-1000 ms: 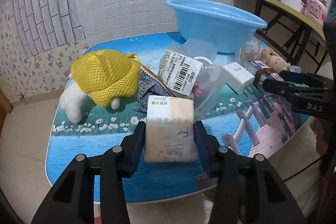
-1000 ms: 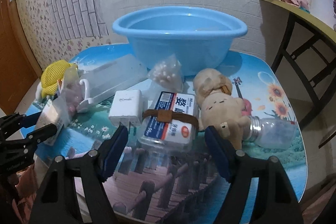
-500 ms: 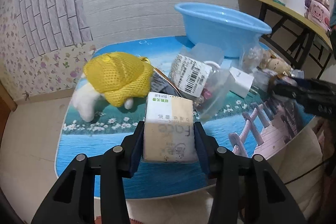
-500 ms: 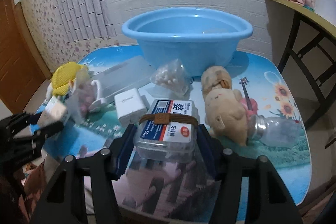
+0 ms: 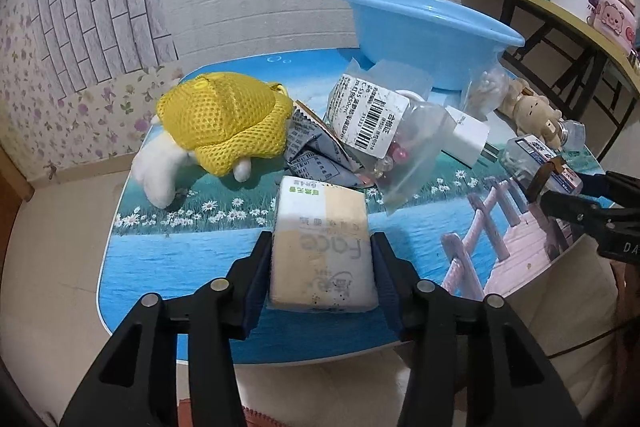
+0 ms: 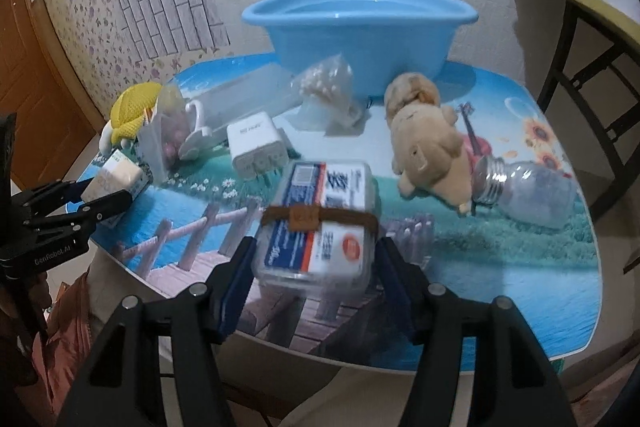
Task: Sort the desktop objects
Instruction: 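Grasp the beige 'Face' tissue pack with left tool while right tool grasps the strapped clear box, then lower the tissue pack into the basin with left tool while right tool releases the strapped box there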
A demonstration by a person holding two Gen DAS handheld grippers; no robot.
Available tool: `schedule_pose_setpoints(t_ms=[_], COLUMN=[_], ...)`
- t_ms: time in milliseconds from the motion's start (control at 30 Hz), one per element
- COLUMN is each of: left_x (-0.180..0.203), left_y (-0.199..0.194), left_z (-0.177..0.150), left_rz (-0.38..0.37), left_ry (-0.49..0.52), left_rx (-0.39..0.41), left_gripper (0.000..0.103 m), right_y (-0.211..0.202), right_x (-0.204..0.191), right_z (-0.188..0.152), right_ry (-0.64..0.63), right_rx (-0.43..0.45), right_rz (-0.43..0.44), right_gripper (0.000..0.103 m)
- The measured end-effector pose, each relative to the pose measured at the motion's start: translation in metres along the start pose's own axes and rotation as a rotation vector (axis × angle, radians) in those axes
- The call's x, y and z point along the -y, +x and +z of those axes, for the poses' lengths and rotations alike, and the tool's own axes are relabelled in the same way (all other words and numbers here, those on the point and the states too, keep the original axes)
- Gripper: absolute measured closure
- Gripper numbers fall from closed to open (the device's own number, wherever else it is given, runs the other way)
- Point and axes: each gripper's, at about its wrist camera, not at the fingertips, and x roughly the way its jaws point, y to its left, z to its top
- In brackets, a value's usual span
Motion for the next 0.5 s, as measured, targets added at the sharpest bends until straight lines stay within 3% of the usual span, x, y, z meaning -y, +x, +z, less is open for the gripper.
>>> schedule_pose_setpoints(t_ms=[133, 200, 267, 300, 367, 500], left_x=[0.002, 0.004, 0.004, 0.003, 0.002, 0.005], left_y=[0.005, 0.005, 0.003, 0.002, -0.003, -0.012], left_z=[-0.002, -0.002, -0.002, -0.002, -0.002, -0.002], left_rz=[0.003, 0.002, 0.004, 0.004, -0.035, -0.031], left_ry=[0.0, 0.009, 0.013, 0.014, 0.012, 0.022], left_rx=[-0.01, -0.009, 0.0, 0.005, 0.025, 0.049], left_gripper=[0.039, 0.039, 0.044, 0.058, 0.058, 0.058], right_y=[0.003, 0.003, 0.002, 0.001, -0.005, -0.019], right_x=[-0.001, -0.001, -0.001, 0.0, 0.001, 0.003], right_z=[0.0, 0.001, 0.001, 0.001, 0.001, 0.002], right_ry=[-0.008, -0.018, -0.019, -0.014, -0.01, 0.009], right_rx=[0.002, 0.009, 0.016, 0.027, 0.055, 0.118], right_rz=[-0.005, -0.018, -0.01, -0.004, 0.016, 0.058], right_gripper=[0.043, 0.043, 0.044, 0.046, 0.051, 0.051])
